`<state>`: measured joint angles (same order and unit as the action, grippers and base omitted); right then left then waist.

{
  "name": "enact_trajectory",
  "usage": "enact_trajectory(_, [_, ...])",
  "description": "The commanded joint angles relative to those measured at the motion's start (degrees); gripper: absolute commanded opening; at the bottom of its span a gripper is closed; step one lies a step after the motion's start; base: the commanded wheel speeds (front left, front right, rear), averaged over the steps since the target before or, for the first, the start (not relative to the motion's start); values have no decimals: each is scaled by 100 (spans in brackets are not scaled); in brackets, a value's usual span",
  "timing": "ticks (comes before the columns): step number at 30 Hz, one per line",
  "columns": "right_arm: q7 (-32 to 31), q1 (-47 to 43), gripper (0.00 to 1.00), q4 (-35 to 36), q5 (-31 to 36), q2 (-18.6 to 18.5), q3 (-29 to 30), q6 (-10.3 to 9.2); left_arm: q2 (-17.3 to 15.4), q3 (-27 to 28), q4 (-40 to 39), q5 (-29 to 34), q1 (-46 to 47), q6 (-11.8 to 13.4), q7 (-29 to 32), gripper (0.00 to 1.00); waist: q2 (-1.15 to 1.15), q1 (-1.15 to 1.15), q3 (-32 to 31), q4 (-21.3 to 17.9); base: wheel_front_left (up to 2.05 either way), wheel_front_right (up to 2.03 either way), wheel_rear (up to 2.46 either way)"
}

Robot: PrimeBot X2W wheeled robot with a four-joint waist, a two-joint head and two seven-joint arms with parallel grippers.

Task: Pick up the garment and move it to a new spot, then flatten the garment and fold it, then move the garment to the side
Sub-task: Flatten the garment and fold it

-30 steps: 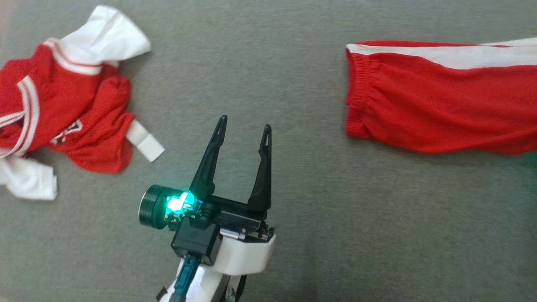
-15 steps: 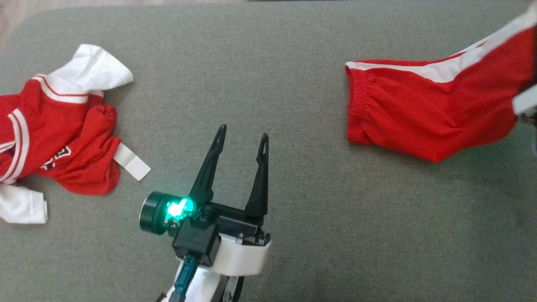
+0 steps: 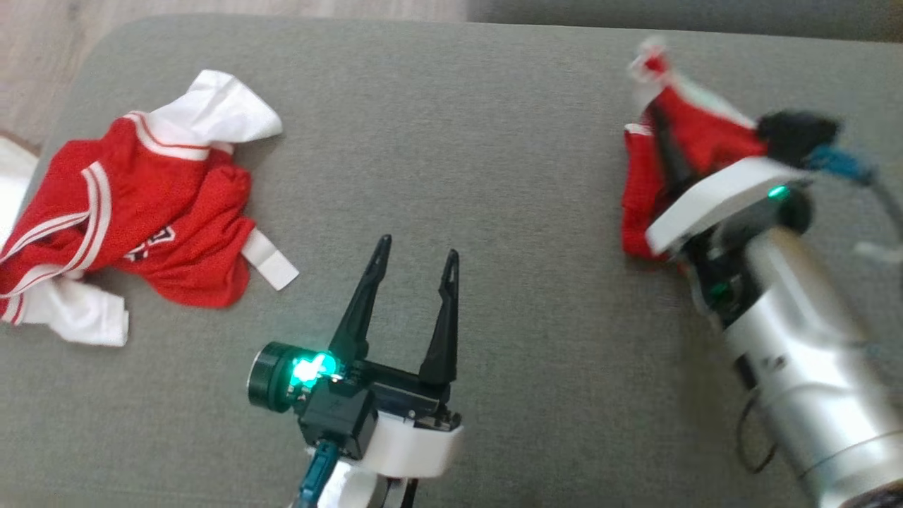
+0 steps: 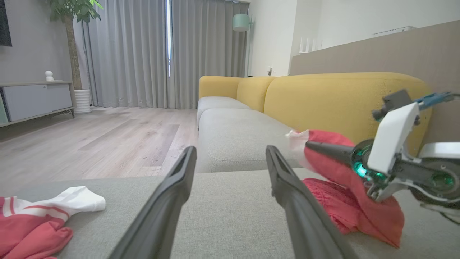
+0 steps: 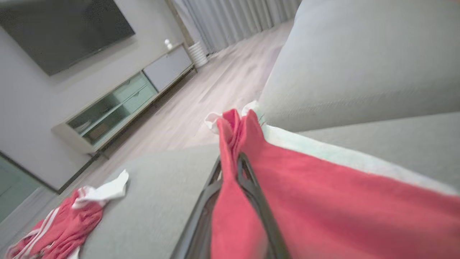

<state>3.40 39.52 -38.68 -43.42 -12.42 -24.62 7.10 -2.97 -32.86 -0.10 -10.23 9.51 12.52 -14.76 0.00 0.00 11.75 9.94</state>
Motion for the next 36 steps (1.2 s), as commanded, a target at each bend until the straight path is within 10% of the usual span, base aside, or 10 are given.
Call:
enact_trajectory(1, [3,-43,99,142,58,199,-129,39,9,119,-153,-41,120,-19,-24,100,0,0,8,108,0,0,0])
enact_trajectory(23, [1153,-2482,100,1850,905,-517,645,39,9,925,-211,24,-878,-40,-24,100,0,0,-1212,-461,0,0,0])
enact_trajectory(36, [1159,-4326,100,3022,2665,185,2080,39,9,1498,-249,221,-1625,-278,-24,100,0,0,-1617,-614,0,0,0])
